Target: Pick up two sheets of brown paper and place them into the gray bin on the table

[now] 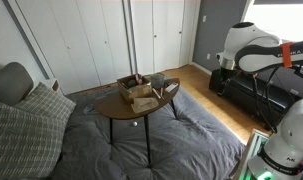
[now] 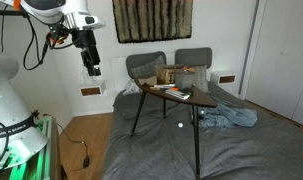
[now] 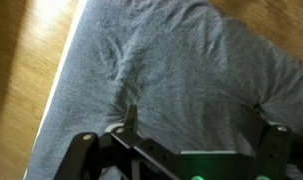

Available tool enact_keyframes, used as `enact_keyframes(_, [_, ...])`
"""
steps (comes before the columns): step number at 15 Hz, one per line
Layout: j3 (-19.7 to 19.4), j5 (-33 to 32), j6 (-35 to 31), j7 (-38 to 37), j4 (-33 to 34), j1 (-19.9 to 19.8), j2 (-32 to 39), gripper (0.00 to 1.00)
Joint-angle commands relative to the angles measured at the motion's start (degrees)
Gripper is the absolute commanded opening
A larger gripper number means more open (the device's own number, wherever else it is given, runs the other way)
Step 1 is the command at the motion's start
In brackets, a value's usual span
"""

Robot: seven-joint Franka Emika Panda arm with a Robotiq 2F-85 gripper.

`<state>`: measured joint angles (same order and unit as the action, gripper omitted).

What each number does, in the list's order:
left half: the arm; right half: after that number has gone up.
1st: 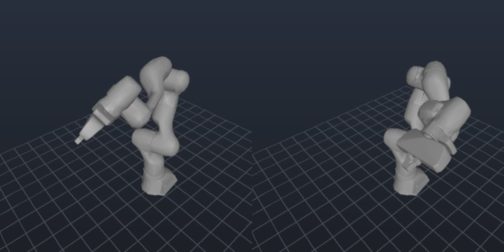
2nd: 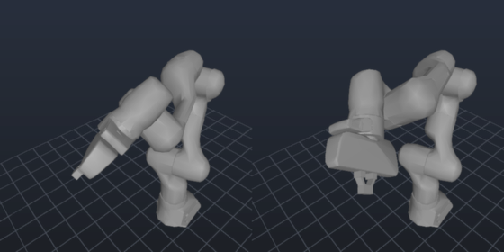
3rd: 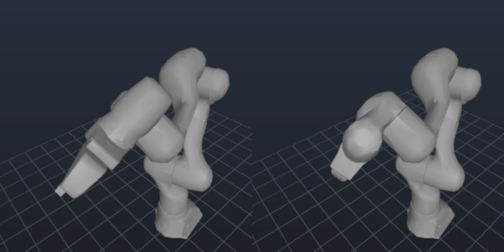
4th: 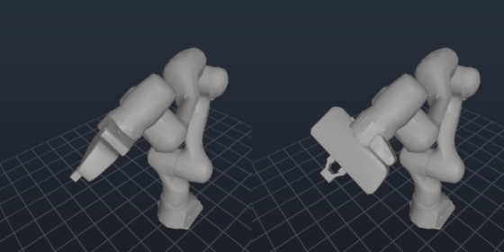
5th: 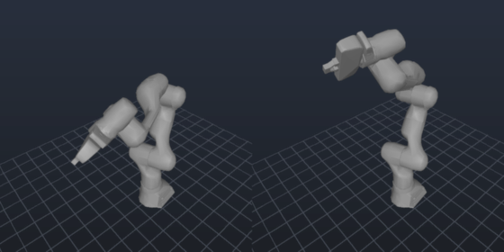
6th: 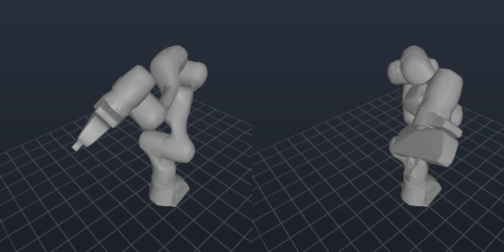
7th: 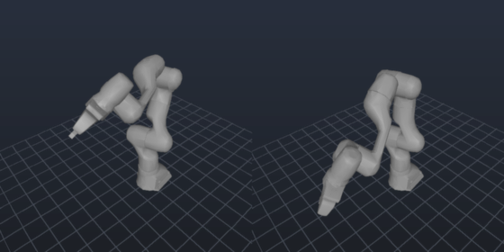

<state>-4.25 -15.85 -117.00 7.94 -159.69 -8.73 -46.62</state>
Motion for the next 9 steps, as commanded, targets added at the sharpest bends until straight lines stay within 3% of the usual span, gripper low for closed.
enact_keyframes(1, [-0.46,-0.35,0.33,-0.33,-0.26,0.56,0.13,1.00])
enact_keyframes(9, [-0.46,-0.35,0.32,-0.33,-0.53,0.55,0.62,1.00])
